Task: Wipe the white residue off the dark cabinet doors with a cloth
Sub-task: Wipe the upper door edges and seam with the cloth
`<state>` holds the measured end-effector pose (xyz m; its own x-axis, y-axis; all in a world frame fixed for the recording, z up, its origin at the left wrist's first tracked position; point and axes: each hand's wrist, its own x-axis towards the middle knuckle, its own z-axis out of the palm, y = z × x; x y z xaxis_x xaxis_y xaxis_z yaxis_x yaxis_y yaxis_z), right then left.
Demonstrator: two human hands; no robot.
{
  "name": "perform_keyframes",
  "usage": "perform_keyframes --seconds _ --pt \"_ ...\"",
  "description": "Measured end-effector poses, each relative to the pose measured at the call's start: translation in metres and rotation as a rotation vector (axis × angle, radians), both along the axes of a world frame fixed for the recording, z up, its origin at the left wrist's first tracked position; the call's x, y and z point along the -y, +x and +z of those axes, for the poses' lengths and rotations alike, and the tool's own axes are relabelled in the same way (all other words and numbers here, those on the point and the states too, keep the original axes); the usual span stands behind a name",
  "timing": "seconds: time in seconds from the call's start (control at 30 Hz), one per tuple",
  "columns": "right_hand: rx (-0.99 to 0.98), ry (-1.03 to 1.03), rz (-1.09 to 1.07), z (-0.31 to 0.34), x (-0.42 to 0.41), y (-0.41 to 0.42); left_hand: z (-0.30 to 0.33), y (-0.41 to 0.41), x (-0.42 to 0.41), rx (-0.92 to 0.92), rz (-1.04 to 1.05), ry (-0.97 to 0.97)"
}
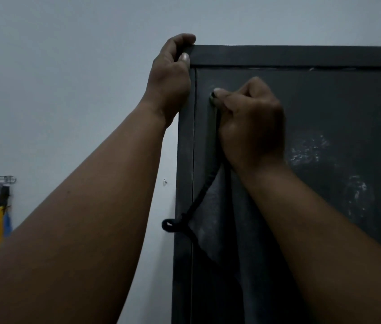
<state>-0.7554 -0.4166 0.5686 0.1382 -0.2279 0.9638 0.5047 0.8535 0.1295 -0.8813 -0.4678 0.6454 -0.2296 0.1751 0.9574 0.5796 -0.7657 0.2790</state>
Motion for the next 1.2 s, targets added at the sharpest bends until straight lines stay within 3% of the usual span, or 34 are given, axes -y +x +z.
perform_keyframes --seconds 0.27,0.53,0.77,1.07,1.2 --pt "0.176 0.113 -0.027 -0.032 0.006 -0.020 0.001 0.000 -0.003 0.019 -0.007 0.023" --pt "0.015 -0.034 -0.035 0.018 0.006 -0.011 0.003 -0.001 -0.005 0.034 -0.028 0.030" --pt "0.125 -0.044 -0.059 0.020 0.014 -0.021 0.000 -0.001 -0.005 0.019 -0.059 0.036" --pt "0.069 -0.128 -0.142 0.055 0.021 -0.018 0.001 -0.001 -0.007 0.028 -0.072 0.055" --pt "0.110 -0.111 -0.201 0.040 0.021 -0.018 0.002 -0.003 -0.006 0.026 -0.077 0.050"
